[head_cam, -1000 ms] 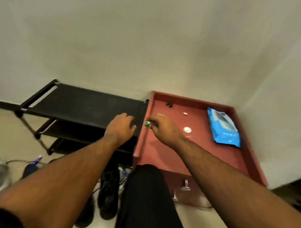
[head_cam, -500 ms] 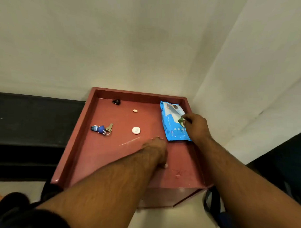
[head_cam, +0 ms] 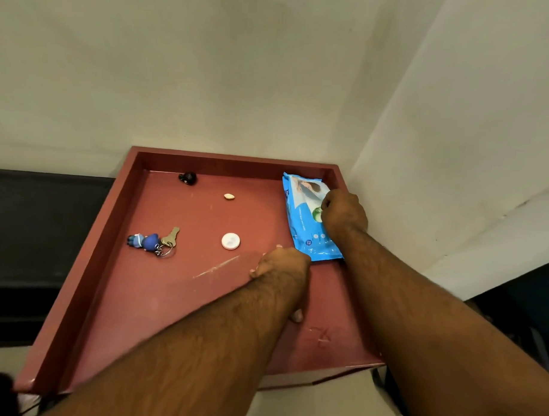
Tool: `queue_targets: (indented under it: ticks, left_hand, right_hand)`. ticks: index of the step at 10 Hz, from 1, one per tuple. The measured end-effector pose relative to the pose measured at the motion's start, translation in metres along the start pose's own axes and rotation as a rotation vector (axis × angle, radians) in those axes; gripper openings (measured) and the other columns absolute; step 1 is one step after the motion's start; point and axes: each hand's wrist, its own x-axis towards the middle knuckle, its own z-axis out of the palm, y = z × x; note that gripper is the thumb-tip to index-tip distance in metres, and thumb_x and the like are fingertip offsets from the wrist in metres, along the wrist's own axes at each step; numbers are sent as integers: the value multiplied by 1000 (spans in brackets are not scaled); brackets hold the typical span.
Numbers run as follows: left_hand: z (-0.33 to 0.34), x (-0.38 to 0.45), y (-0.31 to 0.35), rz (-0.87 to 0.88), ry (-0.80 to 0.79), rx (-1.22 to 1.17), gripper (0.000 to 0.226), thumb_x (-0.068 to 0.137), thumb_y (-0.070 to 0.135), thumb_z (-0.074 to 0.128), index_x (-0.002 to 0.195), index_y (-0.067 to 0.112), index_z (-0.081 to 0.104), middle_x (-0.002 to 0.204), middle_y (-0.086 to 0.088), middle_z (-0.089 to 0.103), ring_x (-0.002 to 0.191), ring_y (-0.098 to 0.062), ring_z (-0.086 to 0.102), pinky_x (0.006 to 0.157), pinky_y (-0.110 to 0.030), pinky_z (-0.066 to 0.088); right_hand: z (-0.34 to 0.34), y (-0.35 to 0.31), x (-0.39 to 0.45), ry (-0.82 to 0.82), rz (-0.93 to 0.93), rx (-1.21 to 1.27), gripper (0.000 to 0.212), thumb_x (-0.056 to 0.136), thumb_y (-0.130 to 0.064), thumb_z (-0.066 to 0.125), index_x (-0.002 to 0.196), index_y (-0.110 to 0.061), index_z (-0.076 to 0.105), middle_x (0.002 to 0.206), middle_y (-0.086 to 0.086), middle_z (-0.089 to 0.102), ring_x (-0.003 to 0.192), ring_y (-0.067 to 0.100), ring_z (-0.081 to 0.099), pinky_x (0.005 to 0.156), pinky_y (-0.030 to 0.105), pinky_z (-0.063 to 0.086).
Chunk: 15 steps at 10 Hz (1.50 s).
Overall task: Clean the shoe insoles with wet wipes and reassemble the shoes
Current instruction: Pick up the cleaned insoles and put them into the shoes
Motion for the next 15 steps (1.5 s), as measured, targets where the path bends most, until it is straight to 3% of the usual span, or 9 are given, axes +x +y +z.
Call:
queue_targets:
  ticks: [1, 3, 5, 6, 8, 10, 12, 13, 15]
  left_hand:
    - [-1, 1, -2, -20, -10, -94, 93, 60, 28, 95, 138, 11, 47, 138, -16, 44, 130, -38, 46, 101, -53, 48]
    - [4, -2, -13, 71, 115, -16, 85, 64, 52, 88, 131, 13, 52, 133, -9, 55, 122, -28, 54, 87, -33, 47]
    - [5, -34, -31, 75, 94, -75, 95, 76, 56, 77, 147, 7, 36, 150, -12, 43, 130, -32, 49, 104, -36, 41]
    - [3, -70, -56, 24, 171, -149, 67, 85, 48, 72, 134, 7, 52, 136, -13, 55, 122, -33, 55, 103, -36, 44]
    - [17, -160, -144, -217, 479, -256, 43, 95, 26, 61, 136, 14, 54, 136, -11, 57, 123, -32, 55, 98, -37, 46]
    - [77, -273, -233, -368, 652, -464, 16, 97, 19, 47, 100, 17, 62, 111, -11, 65, 100, -36, 63, 78, -39, 49]
    - [202, -343, -315, -588, 567, -577, 13, 102, 24, 46, 105, 15, 55, 112, -13, 63, 104, -35, 60, 74, -38, 41]
    - [273, -355, -337, -693, 471, -651, 12, 101, 23, 46, 108, 16, 52, 109, -10, 64, 99, -32, 62, 76, -40, 49]
    - [400, -351, -349, -975, 236, -992, 22, 103, 25, 44, 119, 16, 55, 114, -11, 63, 102, -30, 63, 86, -40, 53]
  right_hand:
    - [0, -2, -2, -52, -2, -75, 34, 93, -22, 61, 124, -10, 54, 118, 10, 61, 81, 15, 55, 66, 22, 42]
    - [-2, -8, -18, 16, -141, -308, 36, 91, -16, 62, 125, -8, 55, 121, 12, 58, 105, 25, 60, 77, 29, 48]
    - [1, -22, -69, 1, -295, -346, 21, 89, -8, 58, 109, -10, 62, 111, 12, 61, 103, 30, 62, 79, 36, 50]
    - [-3, -44, -107, -31, -331, -304, 15, 87, -7, 56, 100, -10, 63, 103, 13, 63, 96, 33, 63, 77, 37, 51]
    - [-4, -129, -191, -80, -477, -264, 20, 87, -5, 55, 104, -10, 65, 105, 14, 64, 99, 34, 63, 81, 38, 50]
    - [31, -234, -295, -147, -702, -205, 22, 87, -3, 52, 104, -9, 66, 109, 15, 64, 104, 35, 61, 84, 38, 49]
    - [129, -290, -405, -373, -854, -196, 16, 88, -10, 54, 99, -13, 66, 108, 10, 64, 101, 31, 62, 81, 37, 52]
    - [193, -292, -448, -538, -867, -235, 20, 90, -11, 50, 104, -10, 65, 111, 13, 64, 104, 33, 62, 85, 39, 51]
    - [307, -275, -507, -799, -760, -309, 25, 99, -19, 43, 118, -12, 58, 122, 12, 58, 112, 33, 57, 89, 41, 48]
